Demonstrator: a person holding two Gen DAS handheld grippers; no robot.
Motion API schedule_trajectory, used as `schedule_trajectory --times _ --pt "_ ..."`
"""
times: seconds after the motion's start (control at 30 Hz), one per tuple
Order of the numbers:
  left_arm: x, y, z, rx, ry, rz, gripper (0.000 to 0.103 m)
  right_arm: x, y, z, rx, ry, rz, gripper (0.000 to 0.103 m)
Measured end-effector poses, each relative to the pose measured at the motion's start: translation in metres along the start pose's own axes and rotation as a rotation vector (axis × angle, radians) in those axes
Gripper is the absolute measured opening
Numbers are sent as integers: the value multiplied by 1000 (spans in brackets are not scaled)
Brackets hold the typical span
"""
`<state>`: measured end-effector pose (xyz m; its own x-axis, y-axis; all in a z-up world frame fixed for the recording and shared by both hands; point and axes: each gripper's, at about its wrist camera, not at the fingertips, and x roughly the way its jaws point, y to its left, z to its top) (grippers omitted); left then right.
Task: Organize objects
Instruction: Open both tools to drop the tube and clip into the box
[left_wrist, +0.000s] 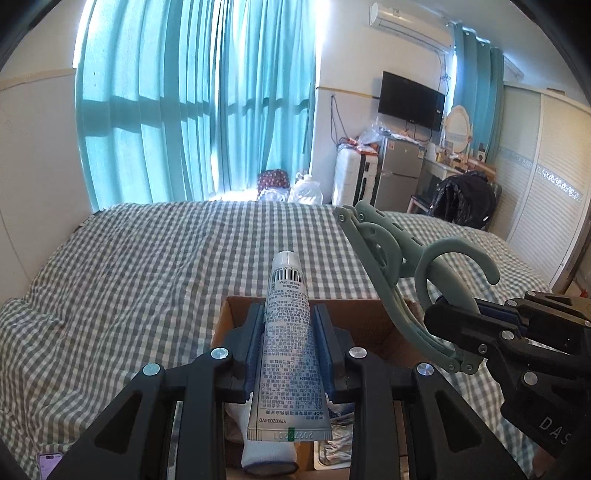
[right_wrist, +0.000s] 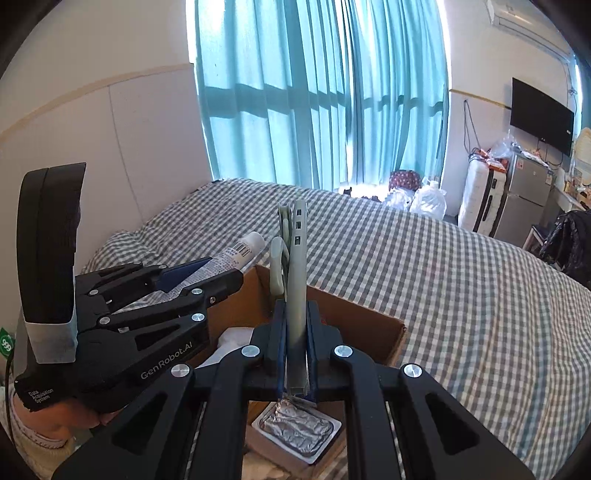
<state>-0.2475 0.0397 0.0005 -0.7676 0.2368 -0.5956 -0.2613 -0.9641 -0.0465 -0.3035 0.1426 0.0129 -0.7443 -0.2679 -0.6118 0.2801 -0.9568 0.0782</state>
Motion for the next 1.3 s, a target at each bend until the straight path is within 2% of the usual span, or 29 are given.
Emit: schedule_trajectory --times 0.27,0.43,0.67,0.9,0.93,0.97,1.03,1.13,1.3 --pt "46 2 -18 -16 74 -10 27 52 -19 -23 29 73 -9 8" --pt "61 -2 -29 -11 111 -8 27 67 -31 -36 56 106 -9 9" --pt "68 -2 -38 -19 145 -11 28 63 -38 -45 84 107 -1 9" --pt "58 -6 -45 -3 166 -2 29 41 -42 -45 109 79 -18 10" --pt "55 -7 -45 0 168 1 31 36 -42 -44 114 78 -29 11" --pt "52 -8 -45 2 171 5 39 32 -41 -43 118 74 -33 13" --pt "41 -8 -44 -2 164 11 55 18 -39 -41 123 48 -43 29" --pt "18 -10 -38 -15 140 8 56 -7 -35 -37 123 14 -57 40" --pt "-27 -18 -29 13 92 38 70 -57 -24 -29 112 -41 -92 50"
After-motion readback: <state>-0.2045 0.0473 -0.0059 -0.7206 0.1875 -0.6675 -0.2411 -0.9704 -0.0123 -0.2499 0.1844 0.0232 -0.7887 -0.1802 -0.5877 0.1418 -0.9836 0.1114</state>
